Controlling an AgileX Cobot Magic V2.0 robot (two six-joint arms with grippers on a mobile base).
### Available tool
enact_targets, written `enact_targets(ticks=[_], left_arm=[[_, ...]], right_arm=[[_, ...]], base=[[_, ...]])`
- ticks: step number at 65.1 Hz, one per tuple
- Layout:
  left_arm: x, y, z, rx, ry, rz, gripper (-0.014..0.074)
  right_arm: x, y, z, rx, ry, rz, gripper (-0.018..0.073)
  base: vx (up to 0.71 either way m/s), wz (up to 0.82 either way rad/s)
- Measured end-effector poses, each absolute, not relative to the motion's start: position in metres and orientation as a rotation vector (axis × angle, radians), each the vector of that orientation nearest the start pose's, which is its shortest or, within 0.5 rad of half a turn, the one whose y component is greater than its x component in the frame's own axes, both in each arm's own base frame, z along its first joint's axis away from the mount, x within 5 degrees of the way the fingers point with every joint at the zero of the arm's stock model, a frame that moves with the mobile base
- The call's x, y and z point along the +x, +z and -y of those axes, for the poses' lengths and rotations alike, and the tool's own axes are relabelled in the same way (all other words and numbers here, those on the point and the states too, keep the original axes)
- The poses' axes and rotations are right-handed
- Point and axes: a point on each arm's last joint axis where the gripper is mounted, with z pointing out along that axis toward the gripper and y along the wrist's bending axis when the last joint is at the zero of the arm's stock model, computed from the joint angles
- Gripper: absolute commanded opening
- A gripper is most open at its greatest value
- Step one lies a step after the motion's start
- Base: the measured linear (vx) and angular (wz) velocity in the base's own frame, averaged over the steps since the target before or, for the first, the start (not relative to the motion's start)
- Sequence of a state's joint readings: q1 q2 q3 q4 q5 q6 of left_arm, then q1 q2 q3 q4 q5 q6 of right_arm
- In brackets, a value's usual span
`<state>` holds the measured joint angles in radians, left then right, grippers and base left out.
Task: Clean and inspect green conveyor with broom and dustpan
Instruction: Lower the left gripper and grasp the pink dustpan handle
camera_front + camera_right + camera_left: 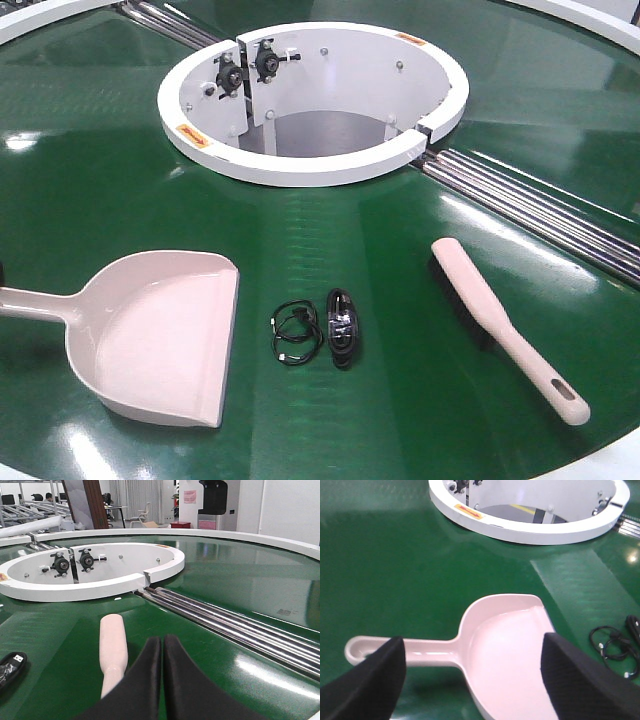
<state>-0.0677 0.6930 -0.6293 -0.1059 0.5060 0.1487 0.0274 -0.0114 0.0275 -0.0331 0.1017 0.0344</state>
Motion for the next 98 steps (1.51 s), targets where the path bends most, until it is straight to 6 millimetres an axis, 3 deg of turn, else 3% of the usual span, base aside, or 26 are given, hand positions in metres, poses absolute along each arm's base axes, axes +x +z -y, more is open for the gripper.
enact_targets(ticks=[11,19,27,33,41,47,54,66,98], left_arm=[[0.158,0.365,0.01,0.384,0.126,-2.169,0.0514],[0.179,0.38,0.009,0.6,0.238,-2.29,0.0514],[0.208,0.382,0.01,0.816,0.281,-2.368,0.0514],[0.234,0.373,0.013,0.981,0.298,-2.383,0.0514],[0.268,0.345,0.016,1.185,0.286,-2.421,0.0514],[0.281,0.325,0.017,1.34,0.265,-2.449,0.0514],[0.287,0.31,0.019,1.552,0.25,-2.426,0.0514],[0.296,0.295,0.018,1.767,0.278,-2.369,0.0514],[0.321,0.257,0.016,2.002,0.285,-2.311,0.0514]], right_arm=[[0.057,0.195,-0.001,-0.018,0.02,-1.601,-0.0008],[0.057,0.195,-0.001,-0.018,0.02,-1.601,-0.0008],[0.057,0.195,-0.001,-0.018,0.02,-1.601,-0.0008],[0.057,0.195,-0.001,-0.018,0.02,-1.601,-0.0008],[0.057,0.195,-0.001,-0.018,0.02,-1.601,-0.0008],[0.057,0.195,-0.001,-0.018,0.02,-1.601,-0.0008],[0.057,0.195,-0.001,-0.018,0.02,-1.601,-0.0008],[0.057,0.195,-0.001,-0.018,0.02,-1.601,-0.0008],[0.057,0.195,-0.001,-0.018,0.02,-1.601,-0.0008]], base=[[0.0,0.0],[0.0,0.0],[0.0,0.0],[0.0,0.0],[0.0,0.0],[0.0,0.0],[0.0,0.0],[0.0,0.0],[0.0,0.0]])
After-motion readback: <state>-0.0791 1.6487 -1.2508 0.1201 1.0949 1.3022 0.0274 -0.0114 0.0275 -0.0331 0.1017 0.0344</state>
